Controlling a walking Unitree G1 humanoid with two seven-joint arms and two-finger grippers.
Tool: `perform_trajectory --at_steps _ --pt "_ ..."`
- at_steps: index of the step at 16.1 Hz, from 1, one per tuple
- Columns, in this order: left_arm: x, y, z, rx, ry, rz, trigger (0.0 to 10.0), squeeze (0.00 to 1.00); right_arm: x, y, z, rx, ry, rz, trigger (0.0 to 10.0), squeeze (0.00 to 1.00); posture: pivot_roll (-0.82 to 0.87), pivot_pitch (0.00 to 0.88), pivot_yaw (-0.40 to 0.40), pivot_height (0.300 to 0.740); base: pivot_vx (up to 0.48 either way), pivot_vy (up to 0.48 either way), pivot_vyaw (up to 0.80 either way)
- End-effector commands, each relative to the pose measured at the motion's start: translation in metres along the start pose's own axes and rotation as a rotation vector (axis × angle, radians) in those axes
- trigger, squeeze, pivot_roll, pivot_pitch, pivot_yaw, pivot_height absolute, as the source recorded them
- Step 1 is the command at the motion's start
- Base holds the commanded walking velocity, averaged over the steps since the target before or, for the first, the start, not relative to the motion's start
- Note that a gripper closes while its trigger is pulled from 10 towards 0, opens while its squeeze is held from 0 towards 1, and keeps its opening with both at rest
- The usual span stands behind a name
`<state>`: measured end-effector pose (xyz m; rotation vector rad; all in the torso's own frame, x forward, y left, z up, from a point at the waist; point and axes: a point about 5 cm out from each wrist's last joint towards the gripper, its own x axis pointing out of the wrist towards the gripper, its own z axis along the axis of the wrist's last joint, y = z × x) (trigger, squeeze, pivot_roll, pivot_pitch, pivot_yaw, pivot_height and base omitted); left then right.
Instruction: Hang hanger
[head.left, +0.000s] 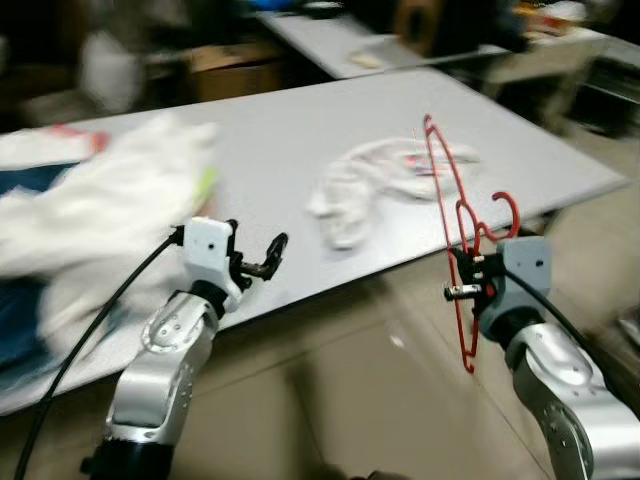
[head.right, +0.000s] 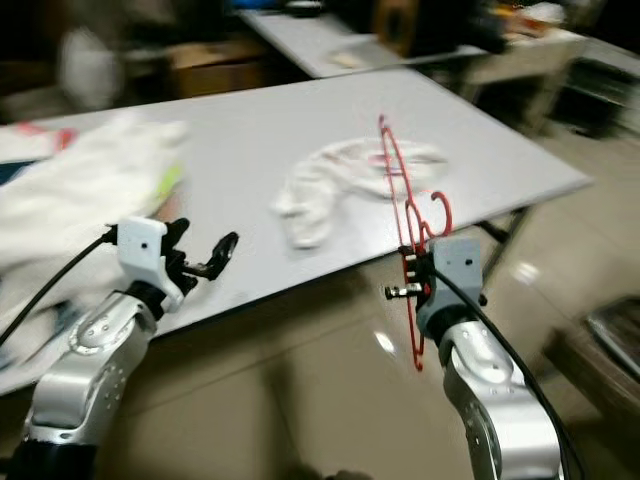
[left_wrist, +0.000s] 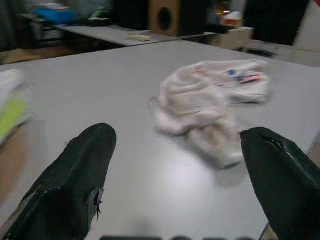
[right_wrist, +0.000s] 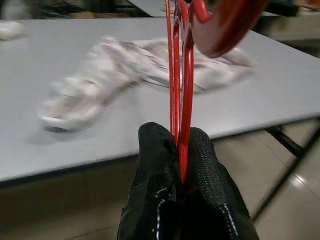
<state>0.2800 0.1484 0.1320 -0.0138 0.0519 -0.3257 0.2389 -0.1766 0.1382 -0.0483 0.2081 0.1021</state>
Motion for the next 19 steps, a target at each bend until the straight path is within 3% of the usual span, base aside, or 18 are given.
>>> perform_trajectory --at_steps 1,6,8,12,13,14,15,16,19 --pt "0.000 -0.009 0.000 0.005 -0.005 -0.037 10.0 0.63 -0.002 -0.004 0.003 -0.006 -0.018 -0.015 10.0 0.00 -0.09 0.000 -0.006 0.740 0.341 0.000 -0.80" --pt "0.003 -0.014 -0.001 0.017 -0.004 -0.047 10.0 0.62 -0.005 -0.007 0.003 -0.001 -0.013 -0.018 10.0 0.00 -0.11 0.000 0.006 0.740 0.348 0.000 -0.80" --pt "0.007 -0.012 -0.002 0.022 -0.004 -0.022 10.0 0.62 -0.008 -0.016 -0.003 -0.024 0.009 -0.033 10.0 0.00 -0.12 0.000 0.009 0.740 0.351 0.000 0.00" --pt "0.007 0.000 -0.002 0.035 0.003 0.073 10.0 0.62 -0.012 -0.013 0.001 -0.055 -0.002 0.070 10.0 0.00 -0.12 0.000 0.005 0.740 0.350 0.000 0.00" --pt "0.005 0.003 -0.002 0.028 0.008 0.082 10.0 0.55 -0.012 -0.014 0.001 -0.062 0.001 0.084 10.0 0.00 -0.11 0.000 0.001 0.740 0.000 0.000 0.00" --pt "0.003 0.007 -0.004 0.025 0.021 0.083 10.0 0.40 -0.013 -0.012 0.000 -0.067 0.004 0.112 10.0 0.00 -0.11 0.000 0.000 0.740 0.000 0.000 0.00" --pt "0.001 0.011 -0.005 0.040 0.045 0.075 10.0 0.14 -0.015 -0.009 -0.001 -0.073 0.010 0.154 10.0 0.00 -0.11 0.000 -0.001 0.740 0.000 0.000 0.00" --pt "-0.001 0.013 -0.006 0.052 0.068 0.066 10.0 0.00 -0.016 -0.007 -0.002 -0.075 0.018 0.180 10.0 0.00 -0.11 0.000 -0.001 0.740 0.000 0.000 0.00" --pt "-0.004 0.023 -0.014 0.067 0.198 0.014 10.0 0.00 -0.019 -0.007 -0.009 -0.099 0.057 0.226 10.0 0.00 -0.10 0.000 -0.002 0.740 0.000 0.000 0.00"
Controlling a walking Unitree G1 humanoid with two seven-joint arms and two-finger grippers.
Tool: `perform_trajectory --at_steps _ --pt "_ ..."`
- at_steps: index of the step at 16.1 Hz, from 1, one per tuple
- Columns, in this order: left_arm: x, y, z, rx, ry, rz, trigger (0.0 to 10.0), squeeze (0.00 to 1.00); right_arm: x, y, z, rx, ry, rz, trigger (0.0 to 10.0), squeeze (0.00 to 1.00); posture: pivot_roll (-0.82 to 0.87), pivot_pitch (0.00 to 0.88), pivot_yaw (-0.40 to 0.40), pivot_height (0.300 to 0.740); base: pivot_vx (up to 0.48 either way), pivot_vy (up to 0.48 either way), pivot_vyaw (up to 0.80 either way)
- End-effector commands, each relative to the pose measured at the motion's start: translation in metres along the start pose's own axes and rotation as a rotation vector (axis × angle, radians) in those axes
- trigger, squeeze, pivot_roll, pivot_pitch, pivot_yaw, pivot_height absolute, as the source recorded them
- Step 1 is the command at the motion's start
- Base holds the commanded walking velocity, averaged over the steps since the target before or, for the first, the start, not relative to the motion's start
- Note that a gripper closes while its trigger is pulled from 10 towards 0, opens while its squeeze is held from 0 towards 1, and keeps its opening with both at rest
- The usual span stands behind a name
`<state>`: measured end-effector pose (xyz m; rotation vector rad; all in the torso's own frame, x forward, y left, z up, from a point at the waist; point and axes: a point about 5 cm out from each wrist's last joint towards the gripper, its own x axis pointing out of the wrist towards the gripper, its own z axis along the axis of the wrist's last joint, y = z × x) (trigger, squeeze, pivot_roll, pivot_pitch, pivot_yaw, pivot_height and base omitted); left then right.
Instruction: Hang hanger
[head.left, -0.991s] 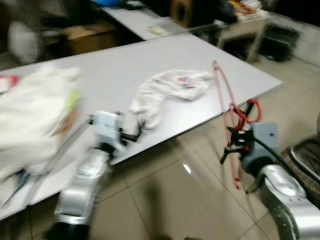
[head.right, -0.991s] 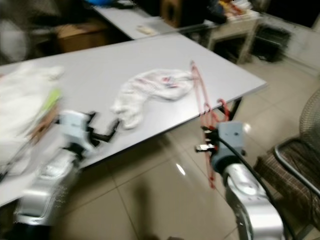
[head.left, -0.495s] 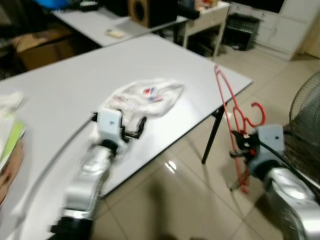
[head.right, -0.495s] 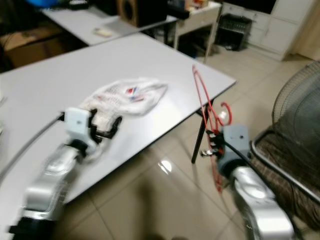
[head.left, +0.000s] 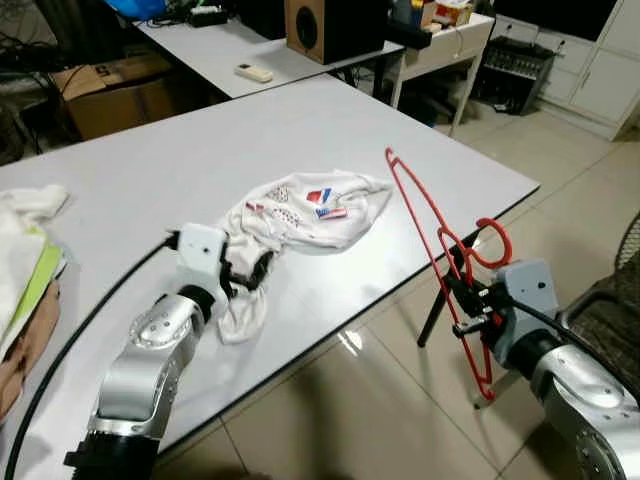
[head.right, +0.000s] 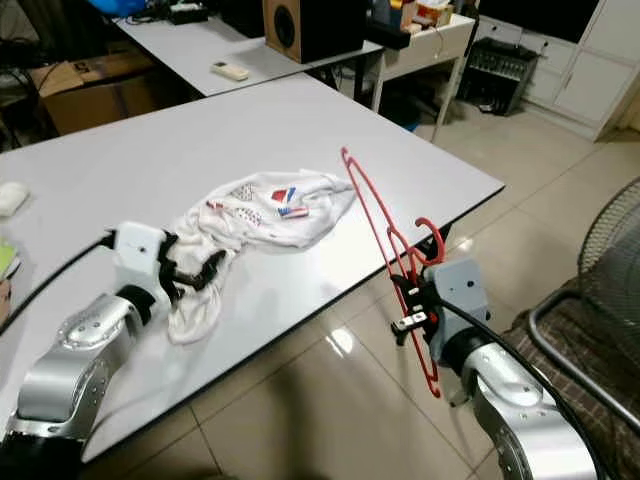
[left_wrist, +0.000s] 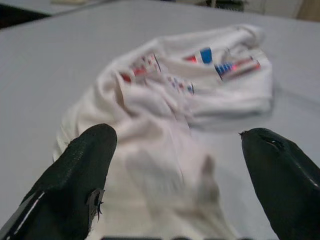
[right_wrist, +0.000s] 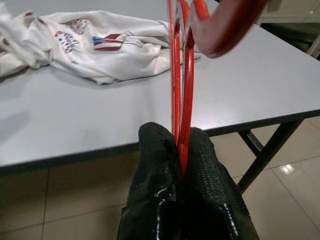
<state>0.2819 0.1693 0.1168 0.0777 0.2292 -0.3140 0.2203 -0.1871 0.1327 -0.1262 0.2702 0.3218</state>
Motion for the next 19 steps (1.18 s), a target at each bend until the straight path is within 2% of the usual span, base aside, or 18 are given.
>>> perform_trajectory --at_steps 1,3,4,6,8,10,11,12,13,15,19 --pt "0.000 0.005 0.000 0.012 0.027 0.002 10.0 0.00 0.000 0.001 0.000 -0.003 -0.006 0.014 10.0 0.00 -0.10 0.000 -0.002 0.740 0.000 0.000 0.00" --pt "0.001 0.009 -0.008 0.021 0.123 -0.046 10.0 0.00 0.000 0.000 0.000 -0.005 -0.005 0.018 10.0 0.00 -0.11 0.000 0.005 0.740 0.000 0.000 0.00" --pt "0.000 0.013 -0.011 0.030 0.154 -0.022 10.0 0.00 0.000 0.000 0.000 -0.005 -0.005 0.020 10.0 0.00 -0.11 0.000 0.007 0.740 0.000 0.000 0.00" --pt "-0.002 0.026 -0.013 -0.008 0.204 0.068 10.0 0.00 -0.002 0.001 -0.001 -0.007 0.003 0.036 10.0 0.00 -0.11 0.000 0.007 0.740 0.000 0.000 0.00" --pt "-0.006 0.031 -0.013 -0.040 0.214 0.084 10.0 0.00 -0.003 0.003 -0.003 -0.009 0.012 0.056 10.0 0.00 -0.11 0.000 0.005 0.740 0.000 0.000 0.00" --pt "-0.010 0.033 -0.013 -0.099 0.224 0.058 2.5 0.00 -0.003 0.004 -0.004 -0.012 0.017 0.069 10.0 0.00 -0.10 0.000 0.003 0.740 0.000 0.000 0.00" --pt "-0.011 0.033 -0.014 -0.136 0.231 0.057 1.1 0.00 -0.003 0.005 -0.004 -0.013 0.018 0.072 10.0 0.00 -0.10 0.000 0.002 0.740 0.000 0.000 0.00" --pt "-0.012 0.032 -0.015 -0.209 0.242 0.047 0.0 0.00 -0.002 0.005 -0.004 -0.014 0.019 0.077 10.0 0.00 -0.10 0.000 0.001 0.740 0.000 0.000 0.00" --pt "-0.013 0.030 -0.018 -0.240 0.261 0.036 0.0 0.00 -0.002 0.006 -0.005 -0.015 0.020 0.081 10.0 0.00 -0.10 0.000 0.002 0.740 0.000 0.000 0.00" --pt "-0.014 0.029 -0.020 -0.246 0.276 0.036 0.0 0.00 -0.002 0.006 -0.005 -0.016 0.019 0.085 10.0 0.00 -0.10 0.000 0.004 0.740 0.000 0.000 0.00" --pt "-0.013 0.027 -0.017 -0.269 0.257 0.031 0.0 0.00 -0.004 0.006 -0.005 -0.022 0.020 0.088 10.0 0.00 -0.11 0.000 0.011 0.740 0.000 0.000 0.00"
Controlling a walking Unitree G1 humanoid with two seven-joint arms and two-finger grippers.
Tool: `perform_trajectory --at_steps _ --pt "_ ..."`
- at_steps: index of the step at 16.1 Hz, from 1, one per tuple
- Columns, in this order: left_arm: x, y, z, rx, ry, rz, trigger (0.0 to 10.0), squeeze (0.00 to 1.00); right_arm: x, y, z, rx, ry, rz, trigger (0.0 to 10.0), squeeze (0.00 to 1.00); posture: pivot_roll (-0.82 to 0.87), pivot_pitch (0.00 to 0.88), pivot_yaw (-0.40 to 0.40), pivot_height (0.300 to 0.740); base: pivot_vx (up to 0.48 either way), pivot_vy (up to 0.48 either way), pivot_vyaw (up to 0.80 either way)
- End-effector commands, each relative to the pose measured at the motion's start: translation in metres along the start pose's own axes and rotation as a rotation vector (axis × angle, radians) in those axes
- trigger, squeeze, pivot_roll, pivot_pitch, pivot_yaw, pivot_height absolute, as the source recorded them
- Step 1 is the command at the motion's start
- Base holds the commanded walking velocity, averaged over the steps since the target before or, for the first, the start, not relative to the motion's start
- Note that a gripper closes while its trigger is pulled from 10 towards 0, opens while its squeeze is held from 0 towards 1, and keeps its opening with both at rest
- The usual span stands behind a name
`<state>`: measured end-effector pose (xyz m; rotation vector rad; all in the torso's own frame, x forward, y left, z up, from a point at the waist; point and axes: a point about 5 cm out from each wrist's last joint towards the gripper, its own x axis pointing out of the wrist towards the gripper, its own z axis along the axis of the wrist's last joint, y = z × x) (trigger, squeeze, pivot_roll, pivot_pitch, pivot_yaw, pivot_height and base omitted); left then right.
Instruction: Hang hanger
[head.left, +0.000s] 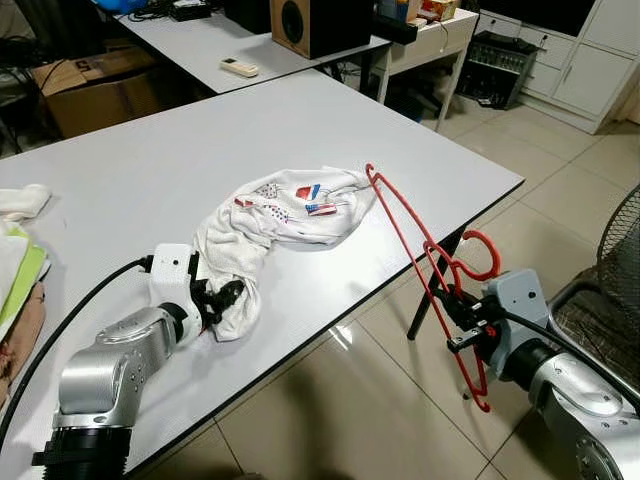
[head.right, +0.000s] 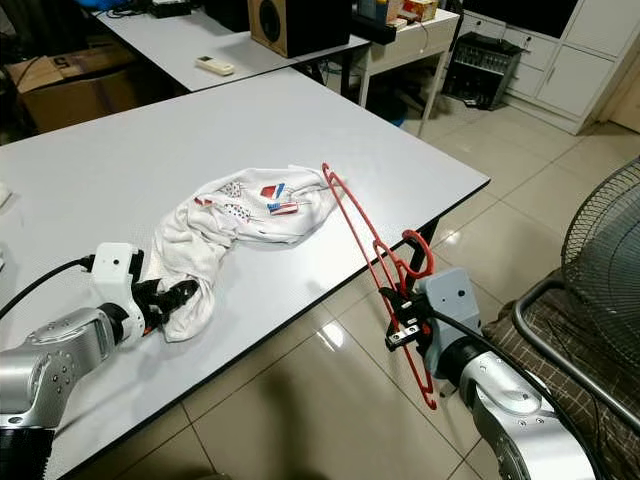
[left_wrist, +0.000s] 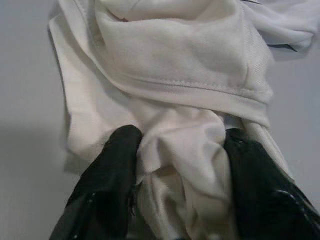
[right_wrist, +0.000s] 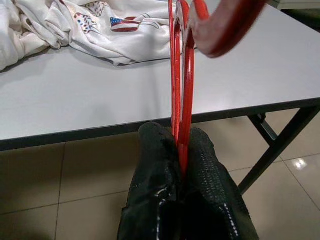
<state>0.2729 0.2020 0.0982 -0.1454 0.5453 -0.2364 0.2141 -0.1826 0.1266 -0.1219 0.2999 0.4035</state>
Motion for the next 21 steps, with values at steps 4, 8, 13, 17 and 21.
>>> perform_trajectory --at_steps 4,8,13,17,21 --pt "-0.002 -0.004 0.010 0.001 -0.023 -0.022 0.0 0.00 0.000 0.001 0.000 -0.019 -0.005 0.005 10.0 0.00 -0.10 0.000 0.020 0.740 0.000 0.000 0.00" --pt "-0.001 -0.003 0.012 0.018 -0.021 -0.021 0.0 0.00 0.001 0.004 -0.002 -0.008 -0.010 -0.004 10.0 0.00 -0.09 0.000 0.041 0.740 0.000 0.000 0.00" --pt "0.002 0.000 0.024 0.061 -0.033 -0.016 0.0 0.00 0.004 0.007 -0.003 0.007 -0.030 -0.030 10.0 0.00 -0.09 0.000 0.078 0.740 0.000 0.000 0.00" --pt "0.007 0.000 0.037 0.114 -0.069 -0.013 0.0 0.00 0.006 0.006 -0.002 0.010 -0.051 -0.056 10.0 0.00 -0.10 0.000 0.105 0.740 0.000 0.000 0.00" --pt "0.003 0.001 0.121 0.331 -0.441 0.088 0.0 0.00 0.016 -0.005 0.012 -0.014 -0.129 -0.119 10.0 0.00 -0.09 0.000 0.097 0.740 0.000 0.000 0.00"
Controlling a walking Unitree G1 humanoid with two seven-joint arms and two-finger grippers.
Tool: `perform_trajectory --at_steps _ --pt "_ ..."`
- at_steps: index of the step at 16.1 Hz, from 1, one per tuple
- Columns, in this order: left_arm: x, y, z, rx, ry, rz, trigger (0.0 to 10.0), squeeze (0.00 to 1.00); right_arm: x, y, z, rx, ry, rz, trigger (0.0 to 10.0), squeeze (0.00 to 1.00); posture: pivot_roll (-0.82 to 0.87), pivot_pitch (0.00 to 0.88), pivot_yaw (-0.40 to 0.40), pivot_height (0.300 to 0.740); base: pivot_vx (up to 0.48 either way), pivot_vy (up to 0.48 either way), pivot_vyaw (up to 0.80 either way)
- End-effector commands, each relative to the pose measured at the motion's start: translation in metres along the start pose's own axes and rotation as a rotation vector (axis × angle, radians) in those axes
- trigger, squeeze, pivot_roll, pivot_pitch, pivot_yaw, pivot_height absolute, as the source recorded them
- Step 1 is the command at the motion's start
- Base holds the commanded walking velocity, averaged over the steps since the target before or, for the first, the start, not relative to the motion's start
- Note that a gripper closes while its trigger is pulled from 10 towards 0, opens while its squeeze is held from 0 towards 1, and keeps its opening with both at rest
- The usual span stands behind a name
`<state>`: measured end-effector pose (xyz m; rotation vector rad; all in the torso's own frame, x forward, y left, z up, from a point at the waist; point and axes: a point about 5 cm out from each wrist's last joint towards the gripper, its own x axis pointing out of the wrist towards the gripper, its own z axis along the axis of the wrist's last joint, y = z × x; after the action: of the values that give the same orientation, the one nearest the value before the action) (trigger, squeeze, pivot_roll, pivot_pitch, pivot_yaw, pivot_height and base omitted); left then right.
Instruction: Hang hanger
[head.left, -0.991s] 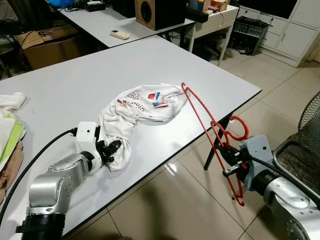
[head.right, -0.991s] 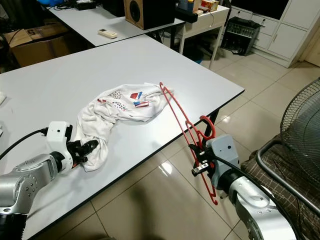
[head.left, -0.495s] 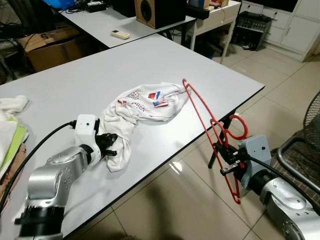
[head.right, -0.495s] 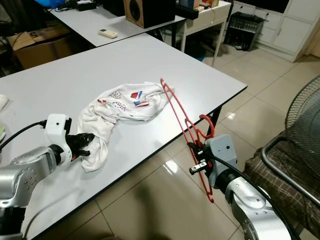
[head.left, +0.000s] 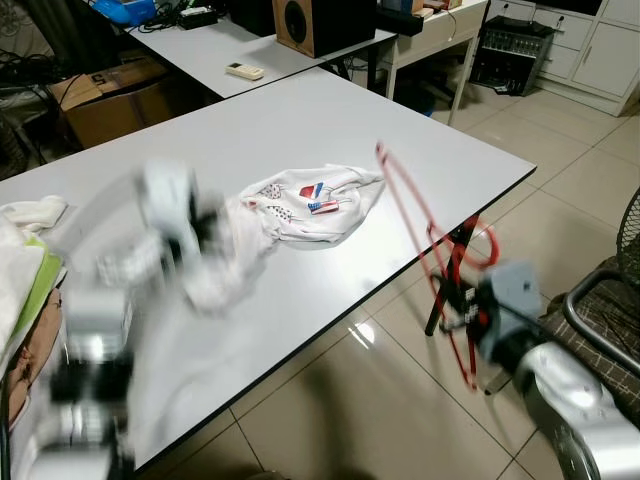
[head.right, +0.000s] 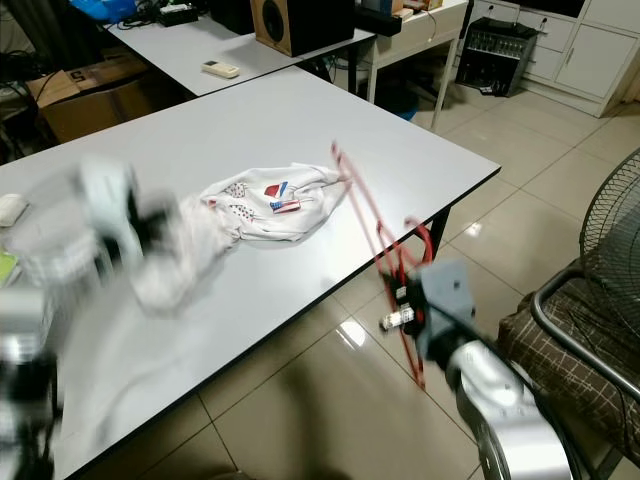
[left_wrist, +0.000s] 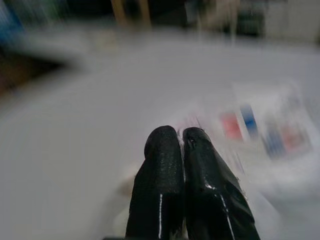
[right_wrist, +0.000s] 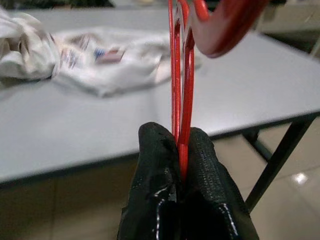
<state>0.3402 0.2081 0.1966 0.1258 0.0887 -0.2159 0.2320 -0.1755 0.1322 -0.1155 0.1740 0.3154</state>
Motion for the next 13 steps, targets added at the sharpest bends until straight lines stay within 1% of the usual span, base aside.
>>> perform_trajectory --at_steps 1,2,3,4,5,7,9,10,11,13 --pt "0.001 0.011 0.046 0.143 -0.221 0.065 0.0 0.00 0.002 -0.012 0.010 0.001 -0.056 -0.075 10.0 0.00 -0.09 0.000 0.097 0.740 0.000 0.000 0.00" --pt "-0.007 0.015 0.092 0.230 -0.460 0.118 0.0 0.00 0.002 -0.019 0.017 0.022 -0.102 -0.117 10.0 0.00 -0.09 0.000 0.100 0.740 0.000 0.000 0.00" --pt "-0.014 0.014 0.108 0.287 -0.556 0.139 0.0 0.00 0.001 -0.021 0.020 0.030 -0.123 -0.132 10.0 0.00 -0.09 0.000 0.100 0.740 0.000 0.000 0.00" --pt "-0.023 0.009 0.123 0.364 -0.668 0.132 0.0 0.00 0.000 -0.023 0.022 0.054 -0.151 -0.151 10.0 0.00 -0.10 0.000 0.108 0.740 0.000 0.000 0.00" --pt "-0.021 0.004 0.113 0.391 -0.640 0.093 0.0 0.00 -0.001 -0.020 0.021 0.057 -0.149 -0.146 10.0 0.00 -0.09 0.000 0.108 0.740 0.000 0.000 0.00" --pt "-0.008 0.003 0.078 0.392 -0.484 0.071 0.0 0.00 0.000 -0.013 0.015 0.049 -0.128 -0.127 10.0 0.00 -0.10 0.000 0.109 0.740 0.000 0.000 0.00" --pt "0.000 0.006 0.053 0.367 -0.346 0.060 0.0 0.00 0.002 -0.009 0.013 0.056 -0.113 -0.092 10.0 0.00 -0.09 0.000 0.105 0.740 0.000 0.000 0.00" --pt "0.003 0.008 0.046 0.358 -0.305 0.064 0.0 0.00 0.002 -0.007 0.012 0.043 -0.102 -0.068 10.0 0.00 -0.09 0.000 0.104 0.740 0.000 0.000 0.00" --pt "0.004 0.011 0.043 0.349 -0.289 0.082 0.0 0.00 0.001 -0.004 0.010 0.033 -0.087 -0.022 10.0 0.00 -0.09 0.000 0.103 0.740 0.000 0.000 0.00" --pt "0.006 0.017 0.041 0.307 -0.262 0.105 0.0 0.00 -0.006 0.007 0.008 -0.002 -0.061 0.130 10.0 0.00 -0.09 0.000 0.100 0.740 0.000 0.000 0.00"
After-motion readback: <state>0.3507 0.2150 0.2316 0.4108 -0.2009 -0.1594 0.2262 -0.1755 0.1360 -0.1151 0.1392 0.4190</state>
